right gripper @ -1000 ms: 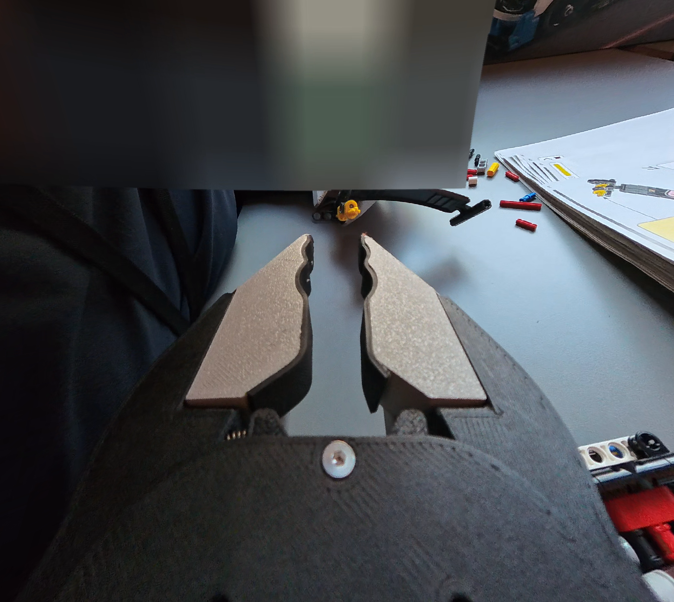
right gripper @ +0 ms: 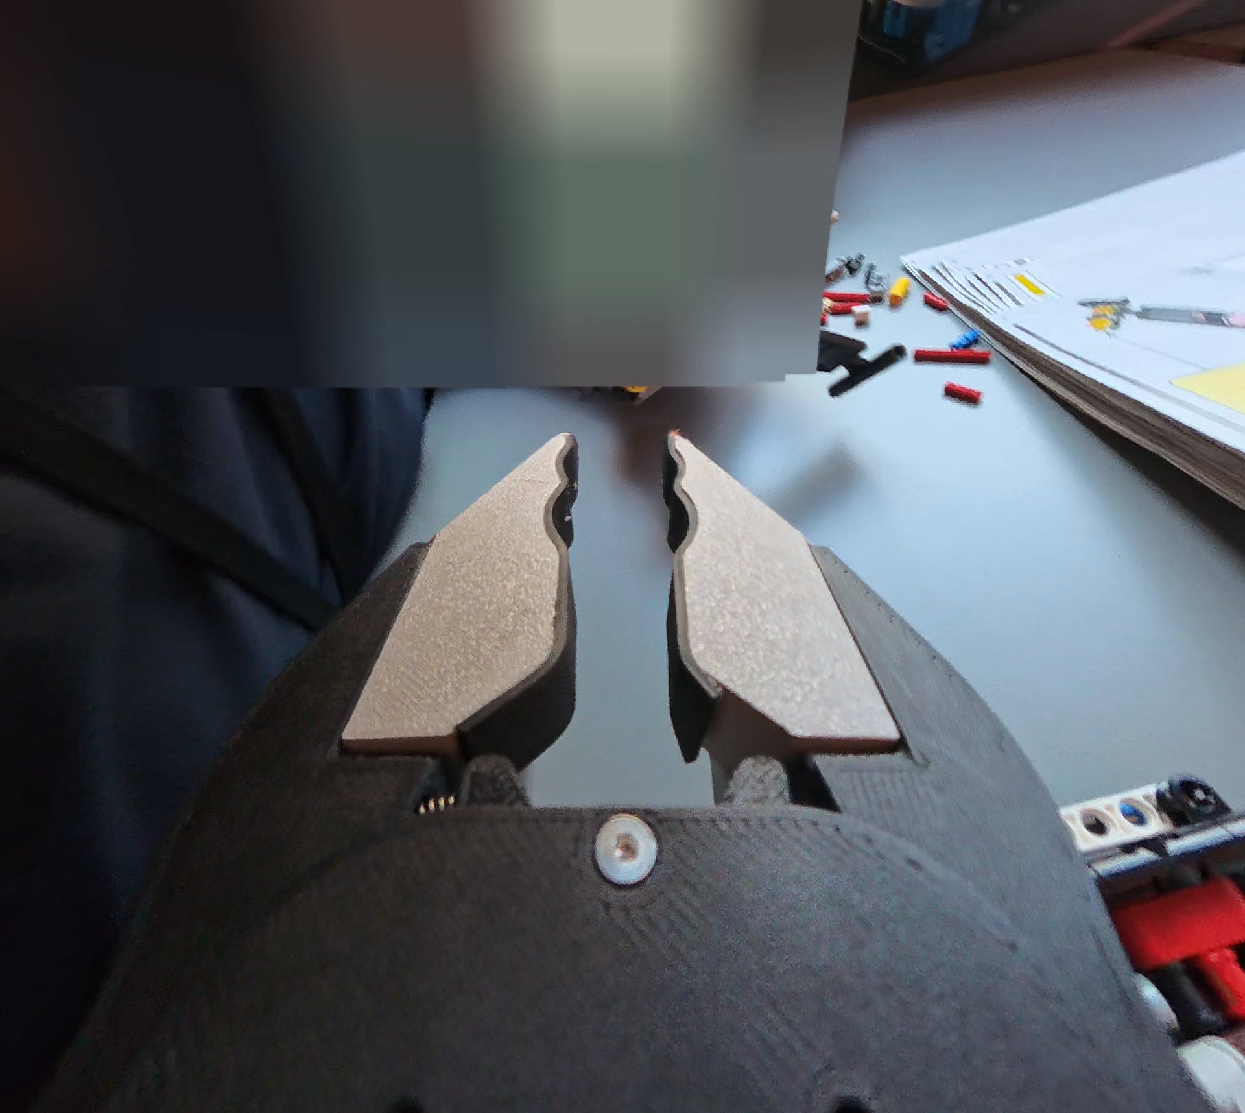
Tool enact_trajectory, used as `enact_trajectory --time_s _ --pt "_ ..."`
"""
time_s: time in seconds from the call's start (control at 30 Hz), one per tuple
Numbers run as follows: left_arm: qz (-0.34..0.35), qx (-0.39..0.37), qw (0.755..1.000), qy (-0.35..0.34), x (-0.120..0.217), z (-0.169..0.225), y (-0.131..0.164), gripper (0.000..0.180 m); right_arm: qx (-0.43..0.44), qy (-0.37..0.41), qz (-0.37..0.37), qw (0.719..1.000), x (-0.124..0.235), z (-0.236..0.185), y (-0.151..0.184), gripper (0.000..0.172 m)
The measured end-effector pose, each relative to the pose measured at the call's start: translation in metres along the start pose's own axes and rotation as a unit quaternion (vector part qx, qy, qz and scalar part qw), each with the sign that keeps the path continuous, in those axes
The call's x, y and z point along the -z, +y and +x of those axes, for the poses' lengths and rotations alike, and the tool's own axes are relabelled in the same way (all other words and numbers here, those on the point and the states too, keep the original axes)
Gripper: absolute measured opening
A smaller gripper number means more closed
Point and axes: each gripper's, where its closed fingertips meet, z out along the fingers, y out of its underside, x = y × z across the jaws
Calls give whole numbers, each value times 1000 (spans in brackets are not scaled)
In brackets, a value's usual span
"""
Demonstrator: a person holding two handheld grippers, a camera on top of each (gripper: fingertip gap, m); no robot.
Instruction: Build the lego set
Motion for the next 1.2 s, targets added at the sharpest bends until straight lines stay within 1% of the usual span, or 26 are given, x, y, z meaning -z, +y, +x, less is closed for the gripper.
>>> enact_trajectory --time_s 0.03,0.17,0.37,0.47,0.57,0.63,0.73,0.83,0.9,0.97,1.03,1.2 --pt "3 5 1000 -2 1 -1 -1 16 -6 7 -4 1000 -1 3 1 21" --pt "4 7 1000 -7 0 -2 -1 17 -5 18 -15 1000 -3 5 4 23" --pt "6 11 1000 6 0 1 0 16 6 25 -37 999 -13 0 9 24" --pt "-12 18 1000 16 -4 4 6 16 -20 25 -23 999 -19 3 4 24" --pt "-9 20 1000 22 -3 5 5 16 -51 -6 1 999 -24 -2 -4 27" --pt "-6 23 999 33 -2 8 4 16 -53 -9 8 999 -26 -2 -7 27" --pt "-12 24 999 36 -3 9 6 16 -53 -8 13 998 -30 -1 -10 24" --pt "-15 22 999 30 -4 8 7 16 -67 -37 10 997 -35 -8 -10 19" --pt "-14 20 999 29 -3 8 7 16 -70 -37 12 997 -37 -7 -10 17" --pt "-15 17 999 29 -4 9 8 16 -72 -33 12 997 -37 -5 -10 9" --pt "-17 15 999 26 -4 9 8 16 -81 -38 12 996 -38 -4 -9 5" --pt "-19 14 999 27 -5 9 9 16 -110 -65 15 992 -38 -6 -9 6"
